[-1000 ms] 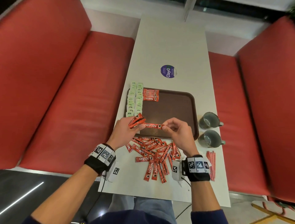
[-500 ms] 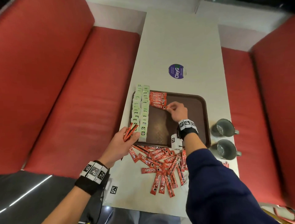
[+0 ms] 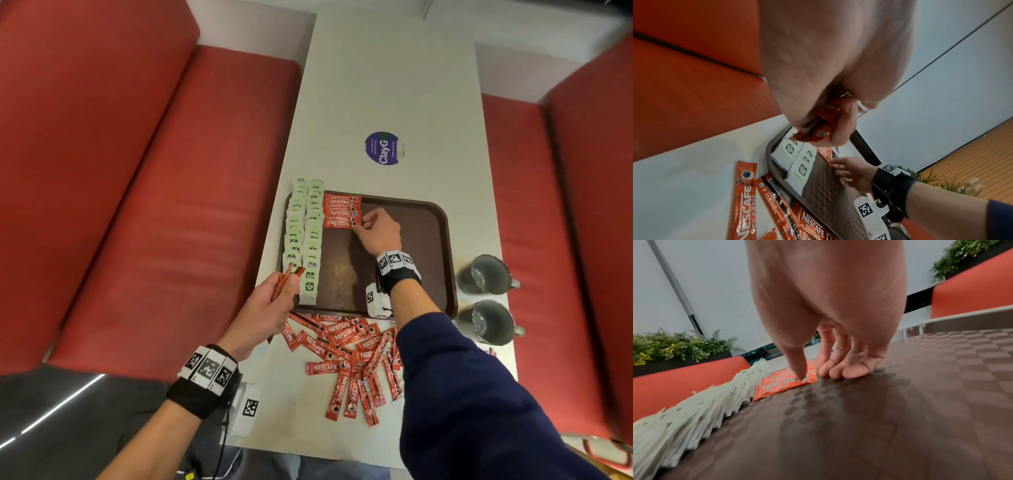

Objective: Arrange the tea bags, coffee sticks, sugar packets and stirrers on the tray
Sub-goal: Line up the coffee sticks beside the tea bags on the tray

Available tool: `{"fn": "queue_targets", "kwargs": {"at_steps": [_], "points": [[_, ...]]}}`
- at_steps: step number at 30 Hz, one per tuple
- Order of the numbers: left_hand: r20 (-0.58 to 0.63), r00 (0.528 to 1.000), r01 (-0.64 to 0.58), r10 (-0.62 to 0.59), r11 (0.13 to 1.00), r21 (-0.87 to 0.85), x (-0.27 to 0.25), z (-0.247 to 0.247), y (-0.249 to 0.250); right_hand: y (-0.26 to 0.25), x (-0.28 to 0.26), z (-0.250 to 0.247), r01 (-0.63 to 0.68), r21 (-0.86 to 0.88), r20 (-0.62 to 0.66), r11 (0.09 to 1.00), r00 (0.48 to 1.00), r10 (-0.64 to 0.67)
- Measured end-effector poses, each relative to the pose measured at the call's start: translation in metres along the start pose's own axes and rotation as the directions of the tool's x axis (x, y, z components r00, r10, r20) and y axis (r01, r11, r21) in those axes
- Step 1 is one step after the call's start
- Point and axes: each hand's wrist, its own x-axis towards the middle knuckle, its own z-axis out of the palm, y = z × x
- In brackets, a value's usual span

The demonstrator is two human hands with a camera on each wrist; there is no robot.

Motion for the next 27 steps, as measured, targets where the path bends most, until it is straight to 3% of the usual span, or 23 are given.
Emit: {"fn": "queue_targets", "kwargs": {"at_steps": [11,27], "points": [[-0.007,1.0,-0.004,0.004,1.0,0.002,-0.001,-0.003,-0.004,-0.014,-0.008,0.021,-0.038,-0.153,-0.059,0.987,0.998,0.029],[-0.006,1.0,0.027,-0.027,0.998,-0.057,0.003,-0.005,-0.005,-0.026,-0.013,0.033,-0.11,-0.159,-0.122,0.981,0.988,0.091]]}}
